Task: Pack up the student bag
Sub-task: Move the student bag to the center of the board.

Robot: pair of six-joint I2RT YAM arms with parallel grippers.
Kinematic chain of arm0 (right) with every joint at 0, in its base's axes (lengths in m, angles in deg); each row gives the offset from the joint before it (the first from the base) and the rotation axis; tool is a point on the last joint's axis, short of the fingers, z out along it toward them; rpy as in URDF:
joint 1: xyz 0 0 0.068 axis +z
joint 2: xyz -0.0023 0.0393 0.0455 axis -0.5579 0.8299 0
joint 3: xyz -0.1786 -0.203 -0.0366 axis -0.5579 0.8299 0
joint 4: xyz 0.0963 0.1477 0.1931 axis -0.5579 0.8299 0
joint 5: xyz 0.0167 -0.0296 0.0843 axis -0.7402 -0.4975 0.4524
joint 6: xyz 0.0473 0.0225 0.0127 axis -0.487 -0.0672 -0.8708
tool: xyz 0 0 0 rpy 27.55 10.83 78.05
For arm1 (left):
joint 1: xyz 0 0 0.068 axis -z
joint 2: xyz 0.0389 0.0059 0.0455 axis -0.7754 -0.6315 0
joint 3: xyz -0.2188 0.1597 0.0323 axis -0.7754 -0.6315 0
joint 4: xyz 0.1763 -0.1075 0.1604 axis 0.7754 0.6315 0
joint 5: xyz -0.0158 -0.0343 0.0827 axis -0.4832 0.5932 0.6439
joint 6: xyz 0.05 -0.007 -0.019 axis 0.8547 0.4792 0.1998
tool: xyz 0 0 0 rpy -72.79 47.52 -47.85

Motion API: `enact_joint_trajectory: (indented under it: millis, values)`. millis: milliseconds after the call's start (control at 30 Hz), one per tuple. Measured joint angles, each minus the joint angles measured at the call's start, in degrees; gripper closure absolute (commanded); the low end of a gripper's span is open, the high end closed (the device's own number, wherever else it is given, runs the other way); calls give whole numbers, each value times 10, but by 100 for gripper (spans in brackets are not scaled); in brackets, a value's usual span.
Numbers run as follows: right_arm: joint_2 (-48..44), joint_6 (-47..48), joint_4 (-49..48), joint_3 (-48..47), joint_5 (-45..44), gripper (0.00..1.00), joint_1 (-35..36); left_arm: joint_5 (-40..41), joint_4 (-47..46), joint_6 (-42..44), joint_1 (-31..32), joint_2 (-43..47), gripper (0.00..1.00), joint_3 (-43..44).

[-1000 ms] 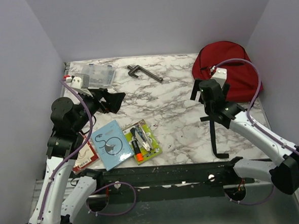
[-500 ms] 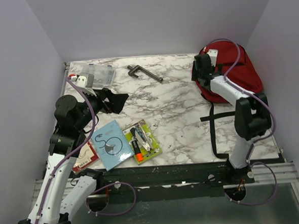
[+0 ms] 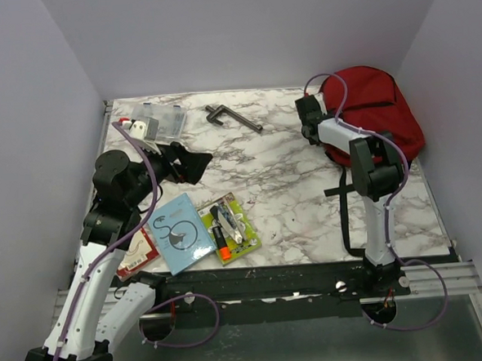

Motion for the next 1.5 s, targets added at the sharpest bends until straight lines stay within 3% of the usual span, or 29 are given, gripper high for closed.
enact_joint_trajectory:
  millis: [100, 133, 300, 533, 733, 1067, 1267, 1400, 1500]
  values:
    - [-5, -4, -2, 19, 0, 88, 8, 0, 2, 0, 5, -6, 2, 0]
    - [-9, -6, -2, 32, 1, 92, 11, -1, 3, 0, 7, -9, 2, 0]
    - [-74, -43, -4, 121, 36, 92, 43, -1, 6, 0, 13, -17, 1, 0]
    - [-253, -130, -27, 309, 216, 91, 101, -7, 9, -2, 30, -45, 2, 0]
    - [-392, -204, -85, 466, 376, 81, 101, -28, 12, -13, 31, -87, 2, 0]
    - [-483, -264, -140, 573, 560, 45, 99, -104, 5, -80, 32, -210, 5, 2]
    - [-574, -269, -128, 595, 577, 32, 99, -101, -29, -146, 90, -261, 6, -16]
    - [-669, -277, -104, 595, 533, 29, 99, -41, -48, -208, 162, -288, 6, -33]
    - [-746, -292, -90, 595, 469, 30, 99, 28, -62, -277, 210, -304, 13, -49]
